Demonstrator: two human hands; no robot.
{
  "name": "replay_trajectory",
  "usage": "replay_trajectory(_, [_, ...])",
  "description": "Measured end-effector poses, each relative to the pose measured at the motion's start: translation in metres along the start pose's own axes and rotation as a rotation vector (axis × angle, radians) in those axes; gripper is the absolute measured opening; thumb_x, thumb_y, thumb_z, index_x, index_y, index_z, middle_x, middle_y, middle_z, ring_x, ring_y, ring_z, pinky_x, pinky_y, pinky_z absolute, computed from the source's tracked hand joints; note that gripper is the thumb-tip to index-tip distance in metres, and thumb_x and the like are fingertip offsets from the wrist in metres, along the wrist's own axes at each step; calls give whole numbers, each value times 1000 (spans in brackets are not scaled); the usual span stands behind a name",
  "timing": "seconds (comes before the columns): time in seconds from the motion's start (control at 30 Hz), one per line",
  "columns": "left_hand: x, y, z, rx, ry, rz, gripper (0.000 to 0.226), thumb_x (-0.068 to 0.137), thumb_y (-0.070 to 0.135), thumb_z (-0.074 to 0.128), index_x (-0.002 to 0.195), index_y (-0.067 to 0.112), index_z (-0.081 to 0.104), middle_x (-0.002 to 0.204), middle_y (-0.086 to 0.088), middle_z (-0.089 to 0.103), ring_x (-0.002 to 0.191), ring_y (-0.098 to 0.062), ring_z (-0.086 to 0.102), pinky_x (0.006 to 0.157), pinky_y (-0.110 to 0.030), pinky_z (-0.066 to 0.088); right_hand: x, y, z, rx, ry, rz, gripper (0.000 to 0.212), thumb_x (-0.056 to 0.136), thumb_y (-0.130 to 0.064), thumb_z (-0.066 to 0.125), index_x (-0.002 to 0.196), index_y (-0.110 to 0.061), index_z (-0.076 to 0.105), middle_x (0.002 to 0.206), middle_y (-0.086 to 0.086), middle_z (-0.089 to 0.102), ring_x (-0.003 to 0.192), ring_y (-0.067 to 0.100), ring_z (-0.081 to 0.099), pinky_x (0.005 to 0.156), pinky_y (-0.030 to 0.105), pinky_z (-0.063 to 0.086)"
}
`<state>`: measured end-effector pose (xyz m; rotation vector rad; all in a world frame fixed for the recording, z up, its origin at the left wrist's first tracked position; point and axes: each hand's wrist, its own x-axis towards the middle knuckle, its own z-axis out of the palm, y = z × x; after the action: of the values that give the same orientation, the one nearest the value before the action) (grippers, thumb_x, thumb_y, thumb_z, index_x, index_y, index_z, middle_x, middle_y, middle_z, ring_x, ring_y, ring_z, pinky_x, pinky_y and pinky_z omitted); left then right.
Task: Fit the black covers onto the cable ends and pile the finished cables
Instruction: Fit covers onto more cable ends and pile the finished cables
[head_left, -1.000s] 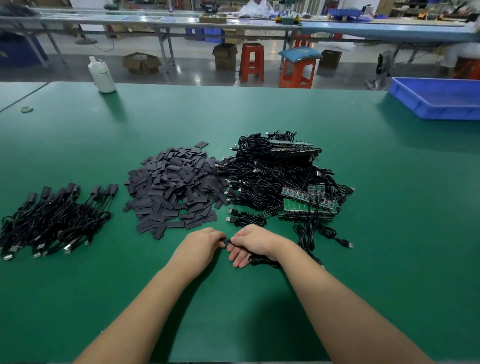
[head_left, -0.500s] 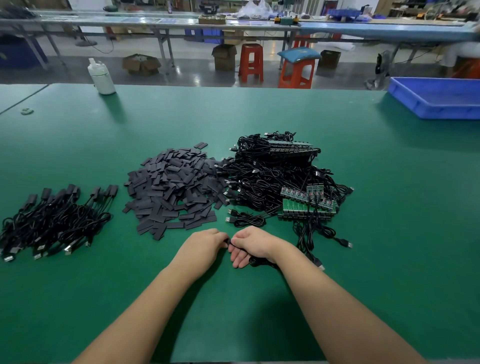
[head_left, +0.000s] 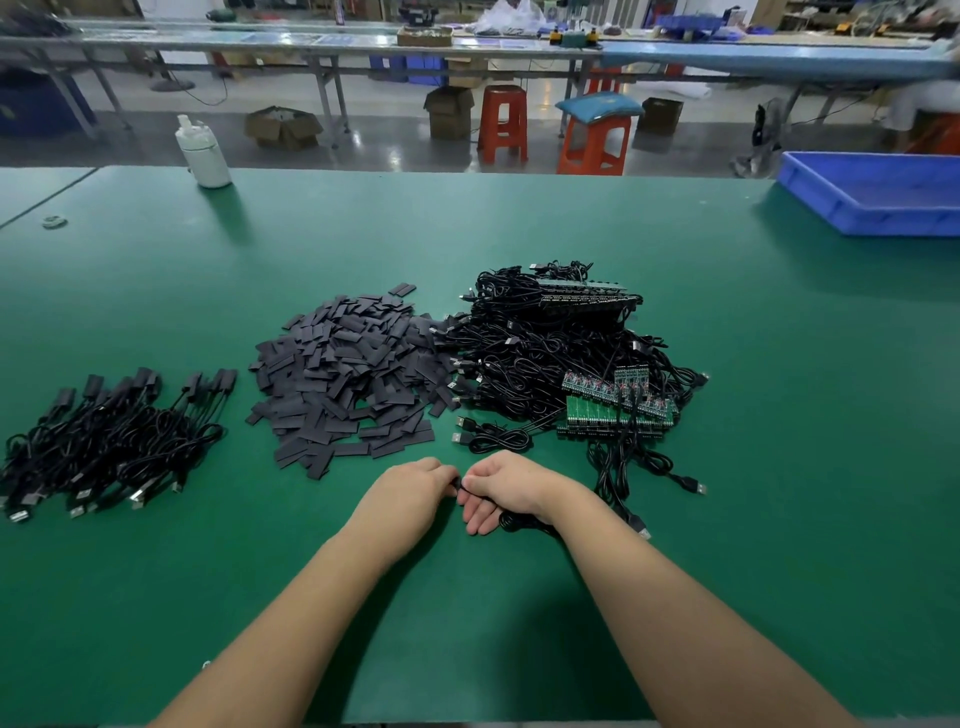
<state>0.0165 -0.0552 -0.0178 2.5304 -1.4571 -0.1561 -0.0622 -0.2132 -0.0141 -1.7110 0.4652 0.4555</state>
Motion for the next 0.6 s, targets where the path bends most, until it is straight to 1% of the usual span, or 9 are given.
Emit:
replay_trajectory(0.13, [-1,-1,-2,85,-49,17,21,99,24,45,118,26,56,106,3,56,97,-21,59,81,-34,47,-1,-2,0,-7,-2,0,32,109,-14,38,92,-1,61,75,14,68,61,18,70,59,25,59])
replay_trajectory(0.23, [1,-2,-4,90,-48,21,20,99,24,47,116,27,56,105,4,55,97,-20,59,79,-31,47,-4,-6,1,19,-6,3,28,109,-15,36,99,-1,57,77,14,67,59,17,70,56,26,59])
replay_trajectory(0.3, [2,-4,-3,88,-34,28,22,99,22,47,118,26,56,106,4,54,97,-20,59,78,-31,46,-7,-9,1,43,-13,-7,24,109,-17,37,101,-4,55,83,13,67,62,19,70,56,26,59])
replay_trajectory(0.37, [3,-6,-2,56,19,53,25,99,21,50,123,24,56,112,3,56,100,-21,60,81,-32,48,-9,-11,1,53,3,-44,21,108,-17,40,101,-5,55,86,11,68,67,19,69,61,27,60])
replay_trajectory(0.43, [3,-4,-4,-144,148,36,37,97,22,56,134,23,52,126,4,56,108,-18,59,89,-31,49,-11,-12,0,81,51,-94,18,107,-14,43,101,-3,57,85,11,68,68,18,68,67,28,59])
replay_trajectory(0.5, [3,3,-8,-517,308,-154,52,93,23,66,141,24,46,130,10,55,107,-7,59,94,-26,48,-11,-14,-2,144,132,-147,18,106,-12,46,106,0,60,85,11,69,70,17,69,69,27,60])
replay_trajectory(0.53, [3,6,-11,-745,349,-295,52,90,23,70,137,24,49,127,9,58,104,-6,62,92,-26,50,-10,-15,-1,186,174,-173,20,105,-11,48,110,2,62,86,12,70,71,16,70,70,27,61])
replay_trajectory(0.57, [4,9,-14,-958,353,-418,43,89,24,72,129,21,56,122,3,64,101,-10,66,91,-31,54,-9,-17,1,236,206,-194,20,105,-11,50,112,3,63,89,13,70,73,16,71,72,27,61])
replay_trajectory(0.6, [4,10,-16,-1130,327,-493,31,89,24,72,118,15,64,114,-7,69,99,-17,68,91,-41,56,-8,-19,3,285,224,-209,20,104,-11,52,113,3,64,91,14,71,74,17,71,74,27,62])
